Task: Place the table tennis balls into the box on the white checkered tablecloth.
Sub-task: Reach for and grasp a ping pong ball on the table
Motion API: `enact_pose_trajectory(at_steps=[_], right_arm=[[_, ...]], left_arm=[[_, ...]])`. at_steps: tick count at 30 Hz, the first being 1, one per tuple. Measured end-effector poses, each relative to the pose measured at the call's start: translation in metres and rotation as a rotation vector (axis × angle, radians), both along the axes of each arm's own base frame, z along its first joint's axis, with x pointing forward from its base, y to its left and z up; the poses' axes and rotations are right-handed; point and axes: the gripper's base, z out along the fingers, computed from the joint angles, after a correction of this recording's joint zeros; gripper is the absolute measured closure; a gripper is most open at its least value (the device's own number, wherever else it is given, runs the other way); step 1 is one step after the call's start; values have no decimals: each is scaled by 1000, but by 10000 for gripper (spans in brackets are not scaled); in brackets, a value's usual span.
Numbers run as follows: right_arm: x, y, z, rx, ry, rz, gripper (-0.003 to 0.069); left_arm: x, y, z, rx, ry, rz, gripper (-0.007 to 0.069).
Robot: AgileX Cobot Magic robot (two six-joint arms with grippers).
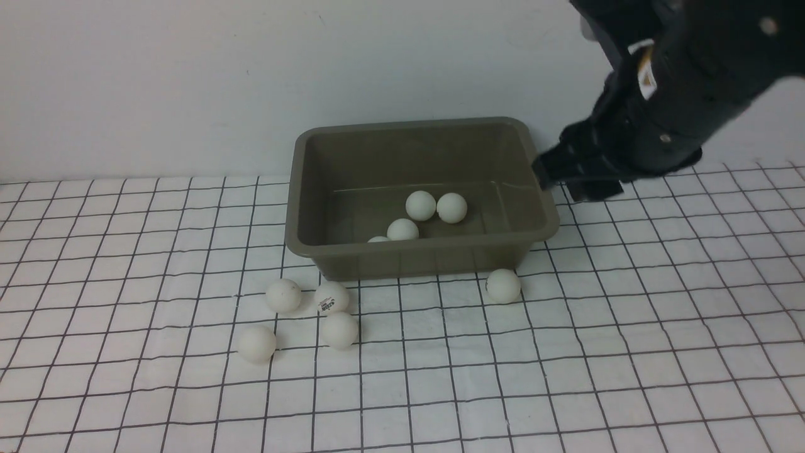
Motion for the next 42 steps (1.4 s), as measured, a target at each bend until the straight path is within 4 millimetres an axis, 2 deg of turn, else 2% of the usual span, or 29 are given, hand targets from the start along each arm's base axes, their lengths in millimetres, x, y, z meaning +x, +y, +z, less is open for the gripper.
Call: enact_pose_trajectory(at_steps=[3,5,7,12,18,23,30,34,42], right_arm=[[-7,-2,-38,24,30,-3,324],[-7,1,-69,60,36,-7,324],[-3,6,-88,103,24,-13,324],[19,25,-119,171,-10,0,323],[42,41,-159,152,42,-9,323],[54,49,-168,147,48,-9,309],[69,57,-161,147,22,-6,218],[71,50,-160,109,44,-34,166],[77,35,-161,74,55,-74,158]], left_arm=[[0,0,0,0,0,0,629],[0,0,0,0,0,0,629],[0,0,0,0,0,0,629],[0,0,0,0,0,0,629],[0,0,0,0,0,0,629],[0,0,0,0,0,0,629],[0,0,0,0,0,0,629],[0,0,0,0,0,0,629],[0,0,0,0,0,0,629]])
